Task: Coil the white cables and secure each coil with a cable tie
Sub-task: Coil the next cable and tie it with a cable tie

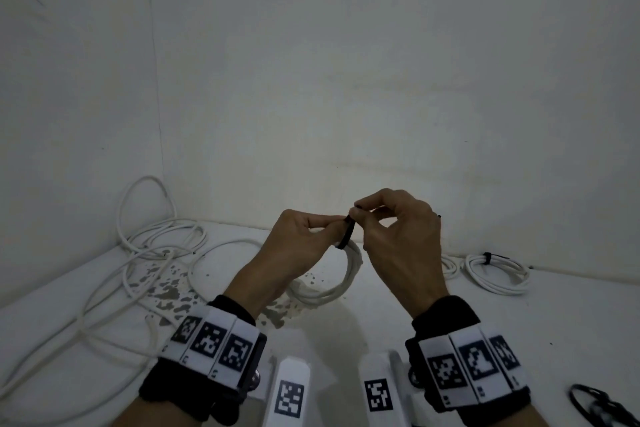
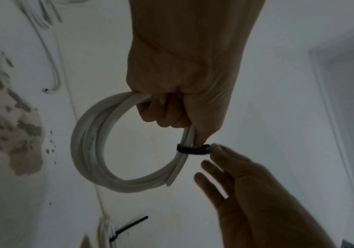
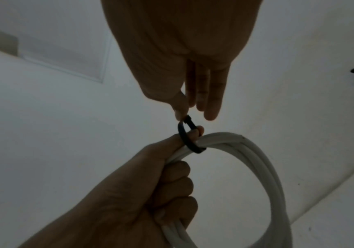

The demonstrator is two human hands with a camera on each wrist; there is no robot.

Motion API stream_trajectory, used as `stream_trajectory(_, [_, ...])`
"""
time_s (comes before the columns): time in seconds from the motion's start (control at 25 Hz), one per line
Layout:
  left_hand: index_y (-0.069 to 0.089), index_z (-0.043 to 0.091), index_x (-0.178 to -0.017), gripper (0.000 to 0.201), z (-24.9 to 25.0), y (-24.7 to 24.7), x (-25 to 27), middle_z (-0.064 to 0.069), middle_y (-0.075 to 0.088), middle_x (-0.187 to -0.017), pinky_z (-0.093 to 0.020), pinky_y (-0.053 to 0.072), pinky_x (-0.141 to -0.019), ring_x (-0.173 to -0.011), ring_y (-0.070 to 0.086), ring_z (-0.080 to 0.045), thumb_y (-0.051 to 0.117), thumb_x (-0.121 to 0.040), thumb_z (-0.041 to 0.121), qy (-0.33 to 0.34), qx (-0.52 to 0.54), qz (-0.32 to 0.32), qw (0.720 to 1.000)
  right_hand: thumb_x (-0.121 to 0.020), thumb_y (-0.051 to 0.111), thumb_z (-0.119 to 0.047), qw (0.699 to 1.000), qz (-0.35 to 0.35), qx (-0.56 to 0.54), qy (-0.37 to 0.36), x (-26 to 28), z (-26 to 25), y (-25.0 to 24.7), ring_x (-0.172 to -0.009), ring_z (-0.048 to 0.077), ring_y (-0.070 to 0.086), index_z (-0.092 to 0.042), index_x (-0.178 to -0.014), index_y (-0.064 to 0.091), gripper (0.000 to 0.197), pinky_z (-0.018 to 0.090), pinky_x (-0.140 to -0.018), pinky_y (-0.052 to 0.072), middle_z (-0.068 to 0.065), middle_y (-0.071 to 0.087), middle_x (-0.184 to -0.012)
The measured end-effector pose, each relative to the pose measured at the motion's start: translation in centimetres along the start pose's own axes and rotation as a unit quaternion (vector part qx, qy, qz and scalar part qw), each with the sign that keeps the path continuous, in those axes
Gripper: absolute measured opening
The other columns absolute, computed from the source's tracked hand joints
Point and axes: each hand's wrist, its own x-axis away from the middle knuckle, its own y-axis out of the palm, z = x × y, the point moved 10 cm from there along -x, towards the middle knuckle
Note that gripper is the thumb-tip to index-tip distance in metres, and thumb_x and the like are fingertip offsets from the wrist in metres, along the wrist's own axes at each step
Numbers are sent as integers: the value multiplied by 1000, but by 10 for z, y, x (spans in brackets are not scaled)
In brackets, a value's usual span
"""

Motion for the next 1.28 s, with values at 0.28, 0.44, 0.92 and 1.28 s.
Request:
stream_trajectory(0.28, [76,31,-78,29,-21,-18,-9,13,56,-40,-12,34,-44,-38,43,-1,56,-97,40,5,-61,93,994,-89,68,-5,999,20,32,-14,1,-14,-12,-70,3,62,-17,-78,63,17,11,-59,46,-12,65,-72])
stream_trajectory(0.44, [70,19,-59,43,-19,-27,-6,5,53,-39,-25,38,-46,-36,46,-6,57,-96,37,32,-90,167,981,-88,66,0,982,-171,56,-51,28,-42,34,-68,2,64,-14,-77,65,18,13,-60,52,-11,67,-73])
stream_trajectory(0.92, [50,26,-37,57,0,3,4,7,25,-41,-20,23,-45,-40,26,-8,60,-93,27,77,-93,110,987,-88,71,-13,997,7,-66,41,-8,-27,-49,-55,10,53,-23,-70,69,21,39,-68,49,-4,73,-77])
stream_trajectory(1.28, [69,19,-68,49,-32,4,-3,2,31,-51,-24,29,-45,-42,29,-12,49,-95,55,-124,67,42,989,-73,84,-42,988,-148,-29,9,-2,-52,-25,-72,13,67,-39,-105,64,38,35,-67,59,-10,70,-93])
